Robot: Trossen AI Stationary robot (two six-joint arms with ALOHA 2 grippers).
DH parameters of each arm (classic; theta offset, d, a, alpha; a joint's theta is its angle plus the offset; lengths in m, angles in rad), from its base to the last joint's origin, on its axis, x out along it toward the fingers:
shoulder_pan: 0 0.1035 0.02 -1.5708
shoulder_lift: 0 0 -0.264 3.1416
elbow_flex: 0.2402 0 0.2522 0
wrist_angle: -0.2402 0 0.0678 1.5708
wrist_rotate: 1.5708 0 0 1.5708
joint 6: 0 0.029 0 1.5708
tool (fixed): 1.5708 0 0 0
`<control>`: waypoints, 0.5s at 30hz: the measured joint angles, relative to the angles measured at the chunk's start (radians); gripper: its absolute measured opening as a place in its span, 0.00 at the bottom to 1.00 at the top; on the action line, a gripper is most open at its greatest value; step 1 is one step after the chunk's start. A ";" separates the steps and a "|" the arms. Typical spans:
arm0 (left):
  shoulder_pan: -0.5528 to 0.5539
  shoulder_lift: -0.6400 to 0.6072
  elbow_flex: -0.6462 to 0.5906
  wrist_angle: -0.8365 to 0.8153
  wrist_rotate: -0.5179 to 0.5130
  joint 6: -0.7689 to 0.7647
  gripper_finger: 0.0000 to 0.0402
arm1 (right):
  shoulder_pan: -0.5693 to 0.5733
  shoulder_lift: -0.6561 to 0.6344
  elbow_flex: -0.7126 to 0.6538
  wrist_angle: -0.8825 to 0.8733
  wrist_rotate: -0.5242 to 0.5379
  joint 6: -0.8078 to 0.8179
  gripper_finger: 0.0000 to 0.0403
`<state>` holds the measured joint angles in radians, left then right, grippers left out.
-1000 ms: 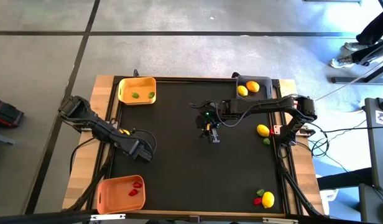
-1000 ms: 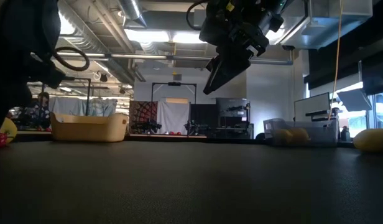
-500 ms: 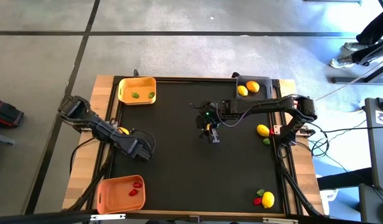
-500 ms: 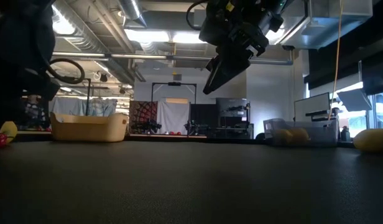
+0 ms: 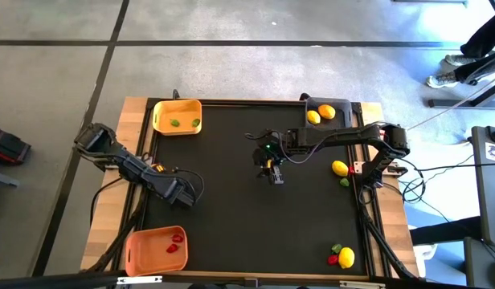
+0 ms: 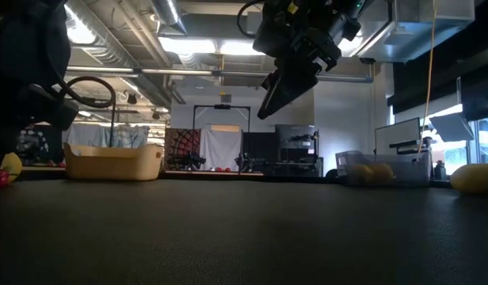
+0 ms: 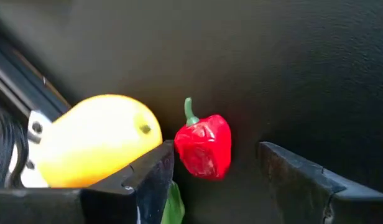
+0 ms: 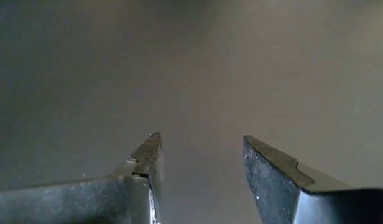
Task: Sort produce into baskets
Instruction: Put the red bell pepper into the orange bin
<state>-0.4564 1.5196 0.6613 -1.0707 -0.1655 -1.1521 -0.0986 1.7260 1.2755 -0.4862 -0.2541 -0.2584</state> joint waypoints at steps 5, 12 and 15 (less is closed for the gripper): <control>0.000 0.001 0.000 0.008 -0.002 0.106 0.52 | 0.000 0.000 0.000 -0.001 0.000 0.000 0.42; 0.000 0.002 0.000 0.017 -0.002 0.231 0.44 | 0.000 0.000 0.000 -0.001 0.000 0.000 0.42; 0.000 0.002 0.000 0.019 -0.001 0.258 0.40 | 0.000 0.000 0.000 -0.001 0.000 0.000 0.42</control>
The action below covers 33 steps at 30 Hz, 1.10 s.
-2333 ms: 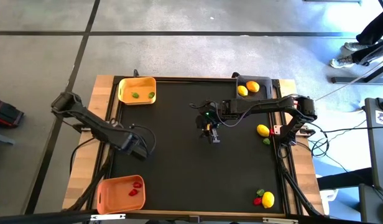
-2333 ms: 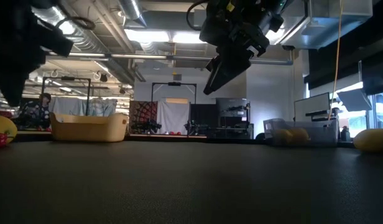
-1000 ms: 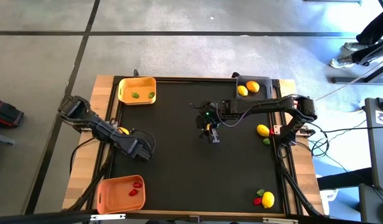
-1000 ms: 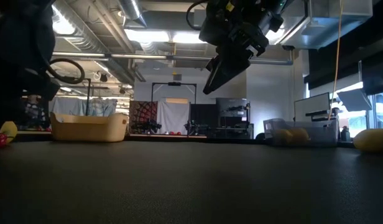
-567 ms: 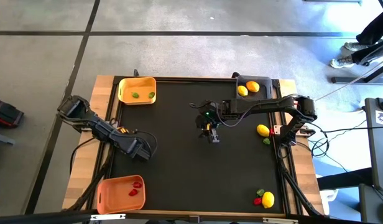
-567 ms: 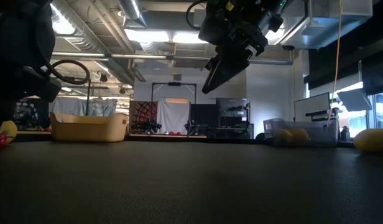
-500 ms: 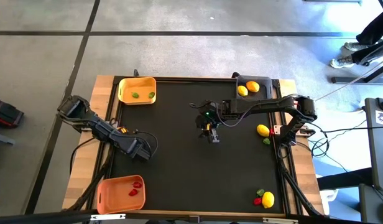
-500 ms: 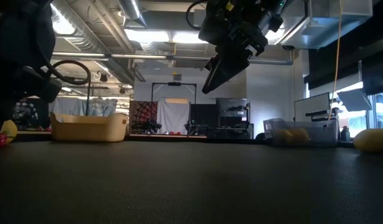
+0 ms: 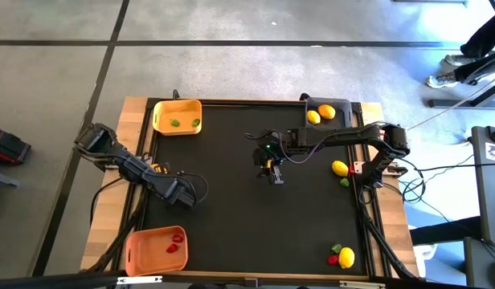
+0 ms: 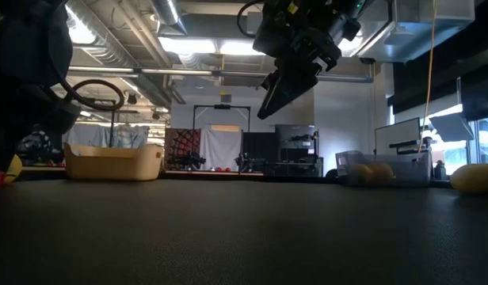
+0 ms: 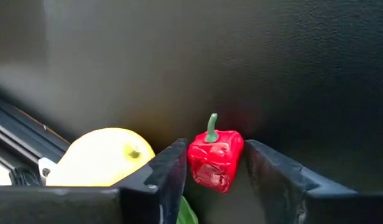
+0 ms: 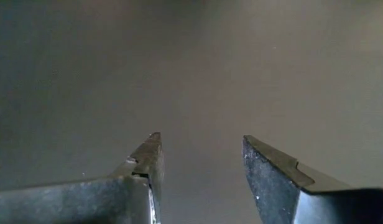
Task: Sort produce into baskets
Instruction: Put the red bell pepper into the orange bin
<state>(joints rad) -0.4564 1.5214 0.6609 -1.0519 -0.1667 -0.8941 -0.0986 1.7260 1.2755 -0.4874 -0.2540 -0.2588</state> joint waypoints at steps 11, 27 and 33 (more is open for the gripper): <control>-0.003 0.001 -0.002 -0.001 -0.012 0.041 0.20 | 0.000 0.000 0.000 0.000 0.000 0.000 0.42; -0.028 -0.109 0.068 -0.012 -0.003 0.058 0.18 | 0.000 0.000 0.000 -0.002 0.000 0.000 0.42; -0.028 -0.189 0.135 -0.012 0.029 0.057 0.19 | 0.000 0.000 0.000 -0.002 0.000 0.000 0.42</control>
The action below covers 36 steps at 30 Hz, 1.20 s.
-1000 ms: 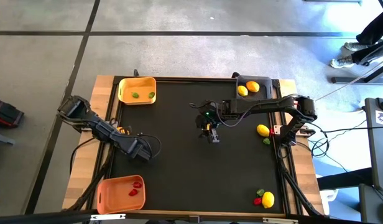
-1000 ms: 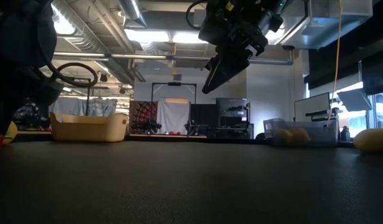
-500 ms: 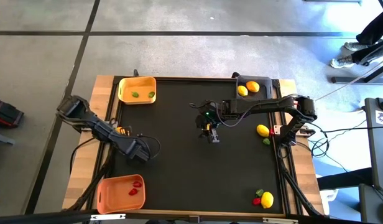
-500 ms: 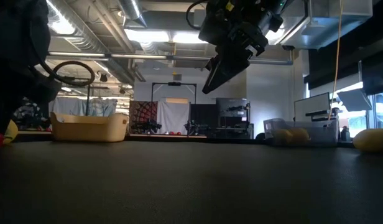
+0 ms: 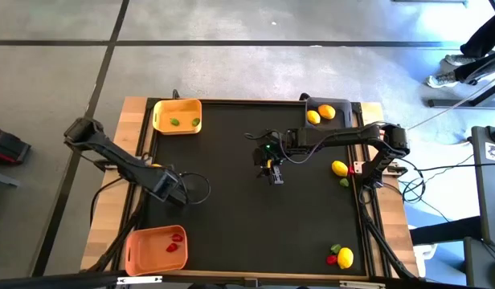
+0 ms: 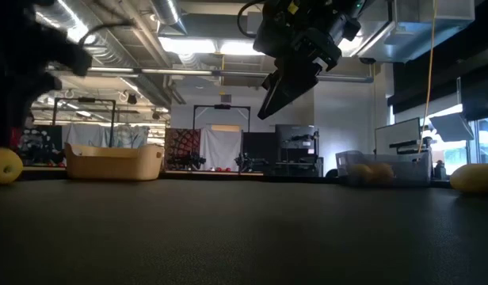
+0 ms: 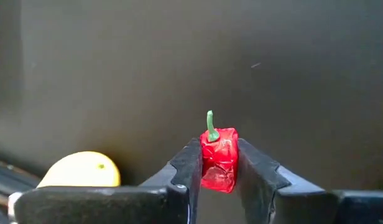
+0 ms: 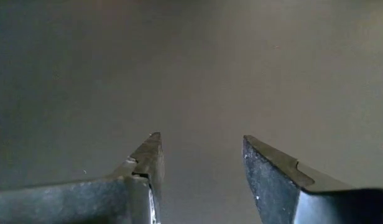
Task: Sort produce into baskets
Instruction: Put the red bell pepper into the orange bin
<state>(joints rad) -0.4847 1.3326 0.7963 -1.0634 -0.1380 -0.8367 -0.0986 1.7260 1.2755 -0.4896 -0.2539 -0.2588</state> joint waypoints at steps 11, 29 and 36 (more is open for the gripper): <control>-0.020 -0.119 0.076 0.070 0.127 -0.071 0.19 | 0.000 0.000 0.000 -0.003 0.000 0.000 0.42; -0.257 -0.125 0.076 0.402 0.193 -0.323 0.19 | 0.000 0.000 0.000 -0.033 0.000 0.006 0.42; -0.340 -0.051 0.076 0.426 0.191 -0.438 0.19 | 0.000 0.000 0.000 -0.046 0.035 0.012 0.42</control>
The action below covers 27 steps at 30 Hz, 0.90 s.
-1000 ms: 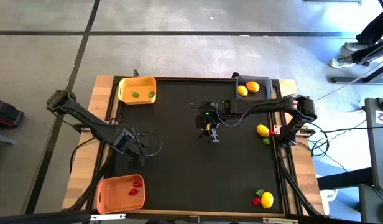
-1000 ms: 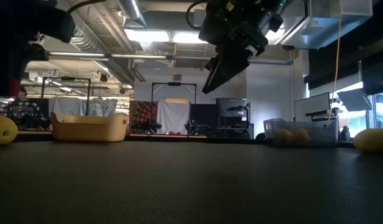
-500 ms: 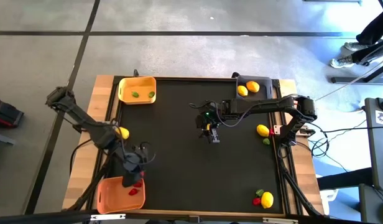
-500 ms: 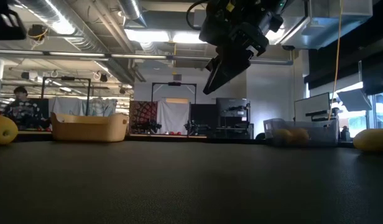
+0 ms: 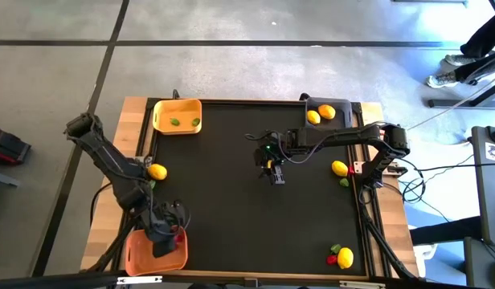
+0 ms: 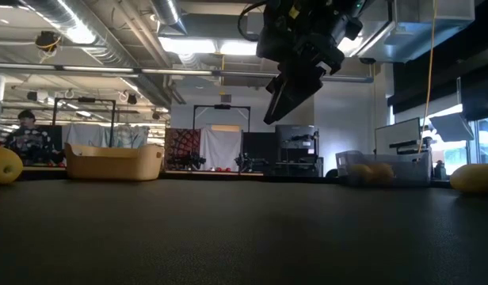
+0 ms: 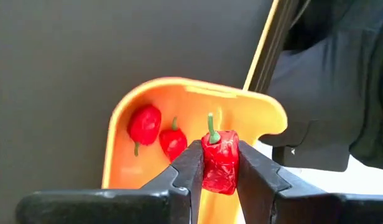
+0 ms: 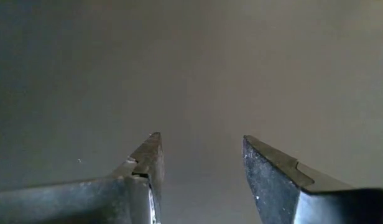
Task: Sort produce into baskets
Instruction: Put the red bell pepper into the orange bin
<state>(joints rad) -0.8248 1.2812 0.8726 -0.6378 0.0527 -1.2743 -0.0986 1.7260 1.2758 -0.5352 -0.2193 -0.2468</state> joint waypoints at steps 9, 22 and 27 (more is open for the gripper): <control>-0.064 0.099 0.000 -0.001 -0.006 -0.112 0.19 | 0.000 0.000 0.000 0.004 0.001 0.000 0.42; -0.071 0.132 0.000 -0.054 -0.010 -0.119 0.26 | 0.000 0.000 0.000 0.006 0.002 -0.001 0.42; -0.071 0.132 0.000 -0.083 -0.012 -0.138 0.35 | 0.000 0.000 0.000 0.003 0.002 -0.001 0.42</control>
<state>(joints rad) -0.8962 1.4128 0.8730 -0.7209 0.0410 -1.4125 -0.0986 1.7260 1.2758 -0.5324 -0.2176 -0.2478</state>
